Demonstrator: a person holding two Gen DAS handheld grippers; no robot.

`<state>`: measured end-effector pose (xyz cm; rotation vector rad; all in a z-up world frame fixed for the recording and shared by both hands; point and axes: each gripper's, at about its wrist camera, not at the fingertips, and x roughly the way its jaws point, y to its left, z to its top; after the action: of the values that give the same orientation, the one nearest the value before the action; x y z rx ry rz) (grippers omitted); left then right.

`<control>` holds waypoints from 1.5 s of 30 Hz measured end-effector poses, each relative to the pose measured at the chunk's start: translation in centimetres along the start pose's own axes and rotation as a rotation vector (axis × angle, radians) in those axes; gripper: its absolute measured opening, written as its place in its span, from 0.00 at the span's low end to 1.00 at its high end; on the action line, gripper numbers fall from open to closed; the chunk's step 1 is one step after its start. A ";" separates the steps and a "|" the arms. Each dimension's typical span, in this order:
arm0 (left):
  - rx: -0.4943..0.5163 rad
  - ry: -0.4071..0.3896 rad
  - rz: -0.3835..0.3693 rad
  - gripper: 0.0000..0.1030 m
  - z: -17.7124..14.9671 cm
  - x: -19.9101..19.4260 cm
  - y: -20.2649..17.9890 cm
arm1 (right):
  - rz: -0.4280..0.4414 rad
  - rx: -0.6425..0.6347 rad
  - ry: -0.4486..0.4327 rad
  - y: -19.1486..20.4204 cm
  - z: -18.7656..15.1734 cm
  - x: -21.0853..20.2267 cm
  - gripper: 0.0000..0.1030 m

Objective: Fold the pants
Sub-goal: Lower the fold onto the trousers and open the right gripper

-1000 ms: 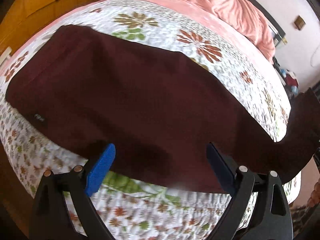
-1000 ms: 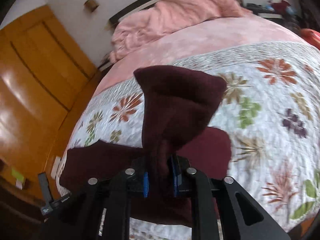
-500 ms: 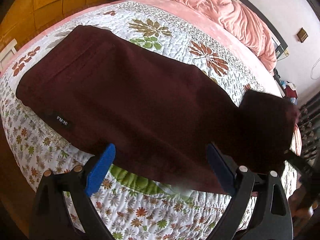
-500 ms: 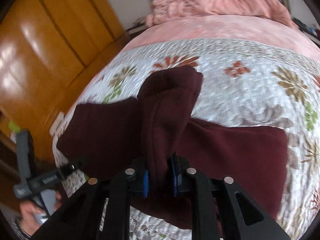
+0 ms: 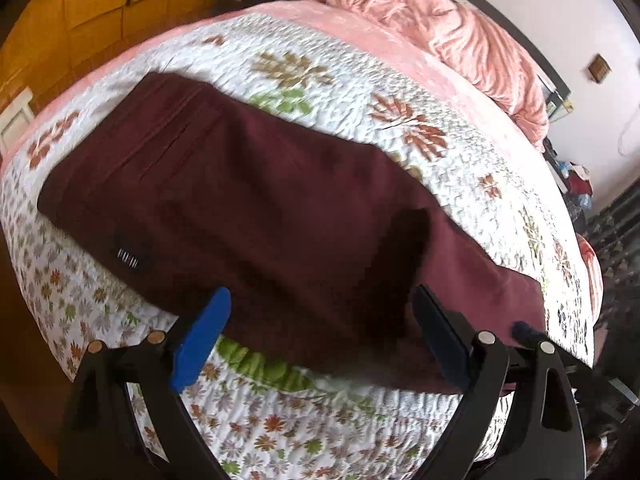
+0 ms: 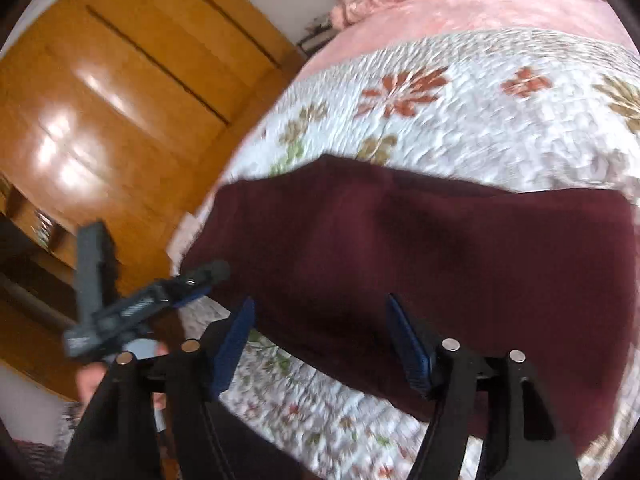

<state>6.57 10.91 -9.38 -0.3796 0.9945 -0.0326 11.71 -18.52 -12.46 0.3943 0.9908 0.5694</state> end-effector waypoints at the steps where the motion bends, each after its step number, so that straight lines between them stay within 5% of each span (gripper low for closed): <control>1: 0.016 -0.014 -0.004 0.89 0.2 -0.3 -0.6 | 0.002 0.021 -0.027 -0.7 0.2 -1.6 0.73; 4: 0.074 -0.033 -0.036 0.89 0.7 -0.4 -3.3 | -0.091 0.141 -0.085 -4.5 0.5 -6.2 0.76; 9: 0.213 -0.002 -0.038 0.89 -0.1 1.9 -8.6 | -0.188 0.373 -0.061 -12.9 -1.3 -10.1 0.77; 13: 0.337 0.054 0.103 0.89 -1.7 5.4 -11.4 | -0.114 0.431 0.003 -15.6 -3.0 -8.9 0.77; 17: 0.355 0.128 0.176 0.89 -2.8 7.7 -11.1 | -0.080 0.414 0.052 -15.8 -3.6 -6.5 0.76; 19: 0.333 0.162 0.173 0.91 -3.3 8.3 -10.0 | -0.062 0.408 0.065 -15.7 -3.6 -5.4 0.70; 21: 0.286 0.168 0.138 0.92 -3.4 8.5 -8.8 | -0.045 0.404 0.078 -15.5 -3.6 -4.3 0.48; 24: 0.296 0.167 0.132 0.92 -3.6 8.4 -8.6 | -0.034 0.376 0.076 -14.8 -3.4 -4.2 0.29; 27: 0.273 0.169 0.109 0.91 -3.4 7.8 -8.6 | 0.001 0.320 0.035 -12.9 -2.7 -6.2 0.23; 31: 0.255 0.169 0.082 0.92 -4.1 7.8 -8.6 | -0.064 0.268 0.023 -11.1 -2.9 -8.0 0.23; 35: 0.312 0.152 0.116 0.94 -4.8 8.4 -9.2 | -0.136 0.378 0.116 -14.5 -5.5 -4.8 0.26; 37: 0.308 0.159 0.106 0.94 -4.7 8.2 -9.0 | -0.087 0.417 0.092 -14.9 -5.8 -5.0 0.28; 41: 0.277 0.151 0.067 0.93 -3.9 6.5 -8.4 | -0.202 0.322 0.082 -12.5 -4.9 -7.0 0.49; 45: 0.208 0.092 0.040 0.93 -2.7 3.3 -5.7 | -0.303 0.218 -0.030 -8.8 -3.6 -10.2 0.50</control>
<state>6.95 4.08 -11.48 -0.1689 1.0783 -0.1167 6.65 -31.50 -12.37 0.4344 1.0634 0.1813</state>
